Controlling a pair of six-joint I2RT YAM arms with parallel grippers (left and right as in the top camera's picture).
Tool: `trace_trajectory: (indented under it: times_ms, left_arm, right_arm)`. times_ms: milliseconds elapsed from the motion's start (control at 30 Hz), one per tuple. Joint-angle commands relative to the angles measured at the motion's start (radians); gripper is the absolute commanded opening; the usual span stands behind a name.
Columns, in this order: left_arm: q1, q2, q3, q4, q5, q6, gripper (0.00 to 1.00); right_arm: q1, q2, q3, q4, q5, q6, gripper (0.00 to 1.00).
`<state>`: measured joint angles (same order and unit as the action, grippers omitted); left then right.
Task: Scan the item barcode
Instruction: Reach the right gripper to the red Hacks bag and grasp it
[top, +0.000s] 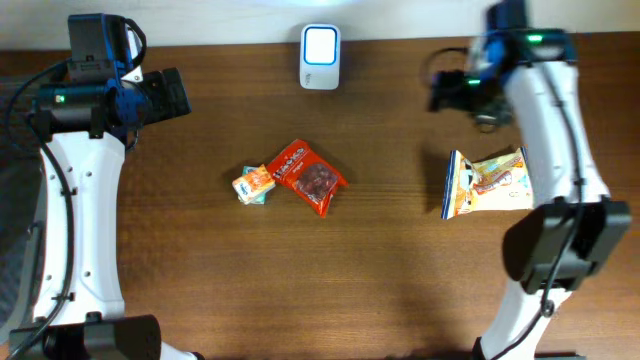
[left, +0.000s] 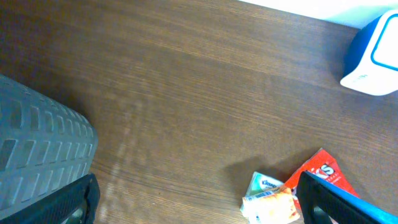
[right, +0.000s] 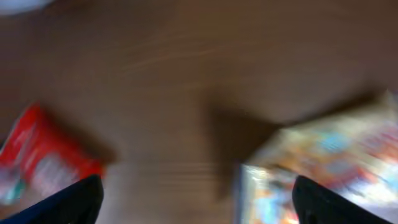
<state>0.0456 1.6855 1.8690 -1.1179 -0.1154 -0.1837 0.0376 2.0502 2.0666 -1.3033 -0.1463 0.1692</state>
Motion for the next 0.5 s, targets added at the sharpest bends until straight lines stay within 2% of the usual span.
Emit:
trace_trajectory:
  times_ms: [0, 33, 233, 467]
  left_arm:
    - [0.001, 0.003, -0.004, 0.001, 0.004, 0.005, 0.99]
    - [0.001, 0.003, -0.004, 0.001, 0.004, 0.005, 0.99]
    - [0.001, 0.003, -0.004, 0.001, 0.003, 0.005, 0.99]
    - [0.001, 0.003, -0.004, 0.001, 0.003, 0.005, 0.99]
  right_arm:
    - [0.16, 0.032, 0.011, 0.029, -0.097, -0.272, 0.87]
    - [0.208, 0.056, 0.011, 0.048, -0.094, -0.302, 0.84]
    - [0.332, 0.207, 0.011, 0.156, -0.142, -0.317, 0.84]
    - [0.448, 0.279, 0.011, 0.158, -0.087, -0.472, 0.83]
